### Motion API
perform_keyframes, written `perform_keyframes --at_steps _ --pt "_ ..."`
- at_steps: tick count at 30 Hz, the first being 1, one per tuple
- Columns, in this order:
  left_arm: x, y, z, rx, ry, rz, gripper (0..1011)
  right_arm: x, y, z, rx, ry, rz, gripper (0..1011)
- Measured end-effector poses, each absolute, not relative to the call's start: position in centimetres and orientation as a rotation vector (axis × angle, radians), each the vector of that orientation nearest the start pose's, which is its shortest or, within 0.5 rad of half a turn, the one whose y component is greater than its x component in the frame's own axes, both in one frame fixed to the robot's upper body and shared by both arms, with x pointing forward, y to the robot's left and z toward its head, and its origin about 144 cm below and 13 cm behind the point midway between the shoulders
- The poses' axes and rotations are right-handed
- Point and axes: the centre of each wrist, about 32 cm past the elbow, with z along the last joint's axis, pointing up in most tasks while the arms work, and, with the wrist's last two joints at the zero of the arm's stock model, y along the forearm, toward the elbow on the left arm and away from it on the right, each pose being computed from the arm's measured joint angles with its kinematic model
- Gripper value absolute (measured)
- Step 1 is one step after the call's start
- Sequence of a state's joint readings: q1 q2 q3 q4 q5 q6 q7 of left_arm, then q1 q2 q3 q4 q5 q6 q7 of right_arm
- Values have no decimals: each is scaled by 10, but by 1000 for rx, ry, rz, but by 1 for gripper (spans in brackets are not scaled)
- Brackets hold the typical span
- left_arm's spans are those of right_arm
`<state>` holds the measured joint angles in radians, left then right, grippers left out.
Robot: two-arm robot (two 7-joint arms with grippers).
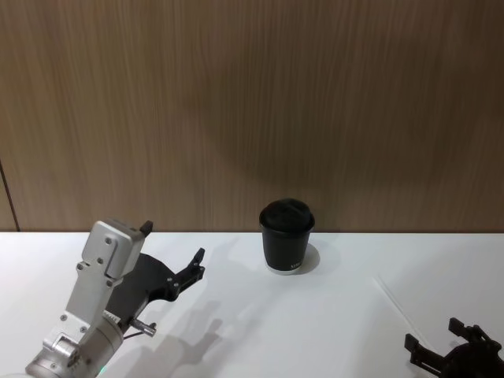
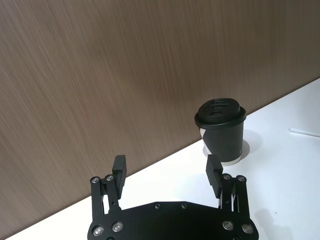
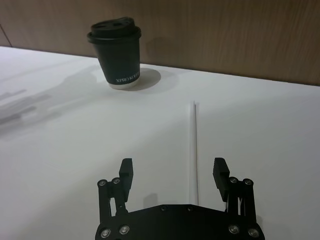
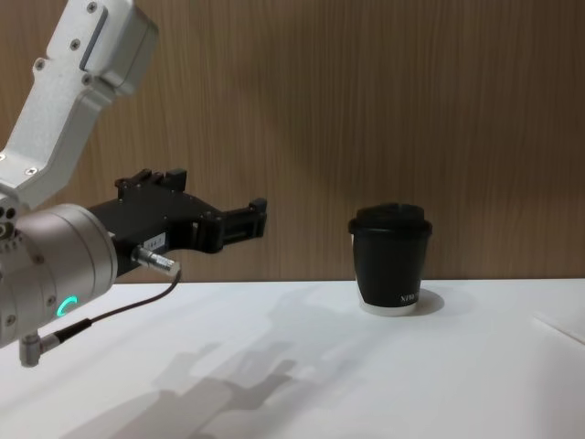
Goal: Pick up the straw with one hand, pass it to the other hand, and insert it into the cup.
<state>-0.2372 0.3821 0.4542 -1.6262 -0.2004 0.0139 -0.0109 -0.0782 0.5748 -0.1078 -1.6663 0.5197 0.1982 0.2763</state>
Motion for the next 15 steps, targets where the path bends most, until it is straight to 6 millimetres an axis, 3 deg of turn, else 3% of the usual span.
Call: perform_keyframes --at_steps 15 --pt "492 198 1204 61 -268 1124 1002 436 -348 1162 -262 112 -1115 1001"
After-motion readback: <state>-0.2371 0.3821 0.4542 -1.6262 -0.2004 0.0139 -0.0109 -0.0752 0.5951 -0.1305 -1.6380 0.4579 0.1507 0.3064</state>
